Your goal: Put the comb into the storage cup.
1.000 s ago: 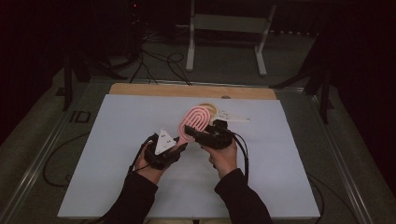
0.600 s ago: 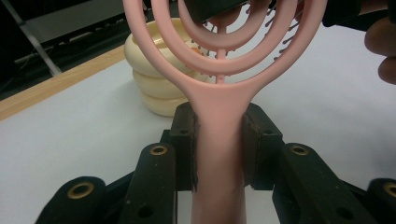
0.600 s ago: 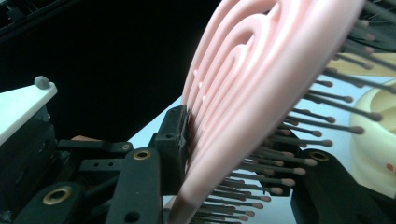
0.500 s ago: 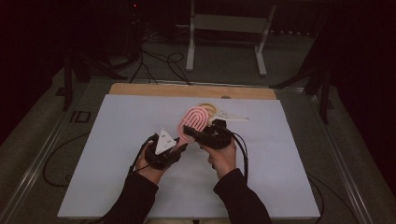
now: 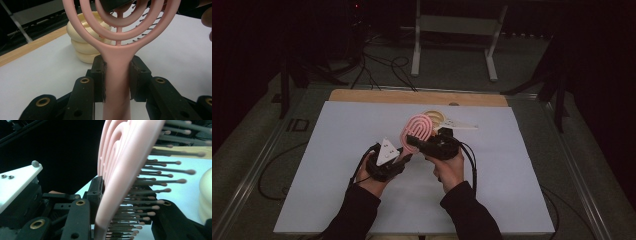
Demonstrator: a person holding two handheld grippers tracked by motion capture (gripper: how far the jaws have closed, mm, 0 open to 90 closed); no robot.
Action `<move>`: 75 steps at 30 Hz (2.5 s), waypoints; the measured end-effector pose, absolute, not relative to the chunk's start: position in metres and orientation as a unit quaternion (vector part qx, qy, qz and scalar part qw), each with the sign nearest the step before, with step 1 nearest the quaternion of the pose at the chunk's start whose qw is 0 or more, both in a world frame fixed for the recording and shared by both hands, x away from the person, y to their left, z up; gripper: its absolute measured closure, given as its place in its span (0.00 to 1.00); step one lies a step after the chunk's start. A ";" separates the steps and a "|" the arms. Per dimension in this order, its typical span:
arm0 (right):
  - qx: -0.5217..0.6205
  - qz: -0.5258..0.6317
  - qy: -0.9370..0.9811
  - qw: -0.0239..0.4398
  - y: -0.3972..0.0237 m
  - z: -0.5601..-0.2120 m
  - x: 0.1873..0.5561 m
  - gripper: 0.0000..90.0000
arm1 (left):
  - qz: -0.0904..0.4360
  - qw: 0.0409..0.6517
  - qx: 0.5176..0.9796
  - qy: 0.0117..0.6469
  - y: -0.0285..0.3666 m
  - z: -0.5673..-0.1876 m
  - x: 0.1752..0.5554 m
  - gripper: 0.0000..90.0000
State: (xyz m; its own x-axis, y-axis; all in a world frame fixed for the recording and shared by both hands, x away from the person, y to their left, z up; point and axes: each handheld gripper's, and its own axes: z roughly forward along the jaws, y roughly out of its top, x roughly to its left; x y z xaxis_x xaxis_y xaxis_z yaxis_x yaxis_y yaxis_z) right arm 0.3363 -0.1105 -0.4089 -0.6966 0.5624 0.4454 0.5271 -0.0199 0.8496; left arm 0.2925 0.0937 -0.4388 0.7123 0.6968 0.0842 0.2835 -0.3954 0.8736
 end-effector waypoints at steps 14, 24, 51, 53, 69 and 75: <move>0.387 0.599 0.701 0.019 -0.109 -0.407 0.336 0.71 | 0.218 0.467 0.800 0.308 0.098 -0.436 0.293 0.65; 0.389 0.599 0.700 0.018 -0.109 -0.407 0.338 0.71 | 0.213 0.484 0.783 0.327 0.108 -0.431 0.293 0.43; 0.398 0.596 0.697 0.029 -0.123 -0.397 0.344 0.71 | 0.258 0.481 0.742 0.389 0.172 -0.437 0.274 0.02; 0.397 0.598 0.696 0.028 -0.122 -0.395 0.345 0.71 | 0.263 0.483 0.739 0.390 0.179 -0.440 0.271 0.01; 0.393 0.599 0.697 0.026 -0.118 -0.389 0.347 0.71 | 0.316 0.476 0.713 0.406 0.220 -0.471 0.250 0.01; 0.392 0.601 0.696 0.021 -0.115 -0.384 0.351 0.71 | 0.309 0.480 0.713 0.406 0.227 -0.476 0.247 0.01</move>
State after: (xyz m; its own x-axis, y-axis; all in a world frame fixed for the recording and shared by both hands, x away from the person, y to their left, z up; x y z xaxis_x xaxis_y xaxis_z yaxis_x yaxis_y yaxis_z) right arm 0.3506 -0.1155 -0.3836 -0.6918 0.5714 0.4414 0.5198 -0.0303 0.8538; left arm 0.2472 0.2268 -0.4760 0.4798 0.8760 0.0504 0.2827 -0.2087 0.9362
